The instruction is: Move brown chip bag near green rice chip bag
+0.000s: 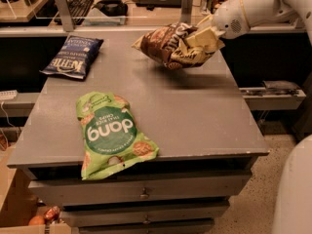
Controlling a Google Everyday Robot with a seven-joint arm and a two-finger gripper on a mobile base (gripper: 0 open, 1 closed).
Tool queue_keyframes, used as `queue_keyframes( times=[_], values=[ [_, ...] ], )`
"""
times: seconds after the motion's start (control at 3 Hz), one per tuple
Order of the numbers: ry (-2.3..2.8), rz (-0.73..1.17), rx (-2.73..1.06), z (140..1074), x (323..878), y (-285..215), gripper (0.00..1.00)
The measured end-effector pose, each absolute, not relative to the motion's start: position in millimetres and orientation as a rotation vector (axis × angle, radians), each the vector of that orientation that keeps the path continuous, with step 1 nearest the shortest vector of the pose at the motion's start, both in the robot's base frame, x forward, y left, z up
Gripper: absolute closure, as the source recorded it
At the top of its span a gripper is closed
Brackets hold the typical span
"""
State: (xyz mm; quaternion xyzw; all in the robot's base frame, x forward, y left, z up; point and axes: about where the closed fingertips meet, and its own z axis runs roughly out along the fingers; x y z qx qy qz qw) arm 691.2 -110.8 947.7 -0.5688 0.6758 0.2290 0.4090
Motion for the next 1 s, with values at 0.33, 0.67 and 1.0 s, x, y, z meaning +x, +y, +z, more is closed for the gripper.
queue_keyframes(
  times=[0.33,0.67,1.0],
  values=[
    [1.629,0.659,-1.501,941.3,660.9,-77.5,1.0],
    [1.563,0.732,-1.555,932.5,626.8,-55.4,1.0],
    [1.503,0.799,-1.597,921.8,595.0,-48.2,1.0]
  ],
)
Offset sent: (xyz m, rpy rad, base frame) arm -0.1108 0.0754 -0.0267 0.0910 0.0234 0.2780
